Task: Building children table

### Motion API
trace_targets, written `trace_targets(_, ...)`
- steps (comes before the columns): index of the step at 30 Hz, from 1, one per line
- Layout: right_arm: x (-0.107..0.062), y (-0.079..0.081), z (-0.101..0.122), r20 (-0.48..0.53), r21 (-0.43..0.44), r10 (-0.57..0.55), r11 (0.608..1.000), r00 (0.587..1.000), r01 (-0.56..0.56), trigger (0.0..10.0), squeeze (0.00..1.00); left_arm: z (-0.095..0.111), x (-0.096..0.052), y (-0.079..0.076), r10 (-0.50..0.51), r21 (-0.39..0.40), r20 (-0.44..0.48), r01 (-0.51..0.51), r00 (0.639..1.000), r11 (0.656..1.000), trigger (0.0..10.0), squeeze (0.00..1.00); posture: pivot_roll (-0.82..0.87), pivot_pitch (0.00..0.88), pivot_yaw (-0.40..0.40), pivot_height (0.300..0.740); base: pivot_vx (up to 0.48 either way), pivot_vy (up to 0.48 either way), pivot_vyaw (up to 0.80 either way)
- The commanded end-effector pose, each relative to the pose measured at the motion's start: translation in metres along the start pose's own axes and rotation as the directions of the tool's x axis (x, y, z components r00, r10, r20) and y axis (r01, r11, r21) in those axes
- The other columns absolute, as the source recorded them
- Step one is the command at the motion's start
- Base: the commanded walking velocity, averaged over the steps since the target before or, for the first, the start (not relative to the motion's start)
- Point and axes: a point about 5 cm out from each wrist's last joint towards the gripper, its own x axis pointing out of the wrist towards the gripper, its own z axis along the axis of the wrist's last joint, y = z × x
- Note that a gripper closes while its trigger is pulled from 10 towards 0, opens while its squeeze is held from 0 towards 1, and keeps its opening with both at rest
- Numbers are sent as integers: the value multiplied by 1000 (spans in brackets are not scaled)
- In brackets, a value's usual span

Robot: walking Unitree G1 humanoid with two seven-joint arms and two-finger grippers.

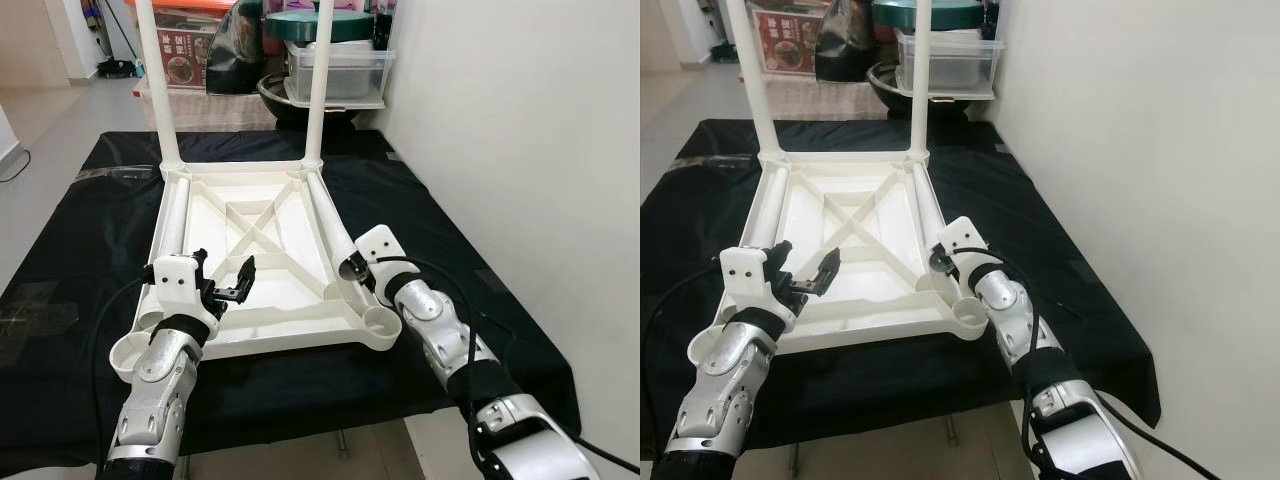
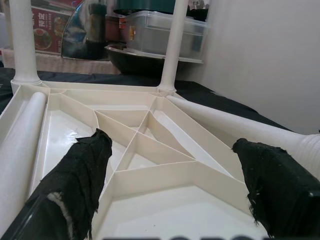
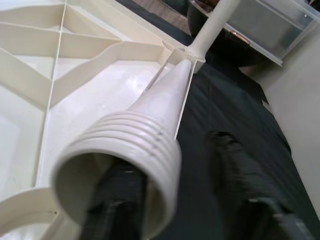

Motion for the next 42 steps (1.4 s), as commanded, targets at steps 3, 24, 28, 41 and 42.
trace_targets(3,-3,1,-7,-8,27,-18,999,1000,19,0,0,-4,-2,1,3,2,-20,-3,1000,1000,10000,0,65,0,-132,740,0,0,0)
trace_targets(24,-31,-50,18,271,296,-61,955,961,-23,0,0,2,-1,6,18,-42,-28,-19,999,999,10000,0,54,0,-104,740,0,0,0)
trace_targets(28,-47,-82,24,336,416,-127,909,933,-26,0,0,8,1,7,0,-154,-5,-1,1000,988,10000,0,36,0,-92,740,0,0,0)
trace_targets(41,-62,-5,4,450,665,221,564,865,-490,0,0,28,1,-30,-297,-622,139,317,945,716,10000,0,37,0,-85,740,0,0,0)
trace_targets(42,-65,5,-3,451,687,261,509,854,-519,0,0,29,-2,-35,-329,-653,156,347,931,673,10000,0,37,0,-85,740,0,0,0)
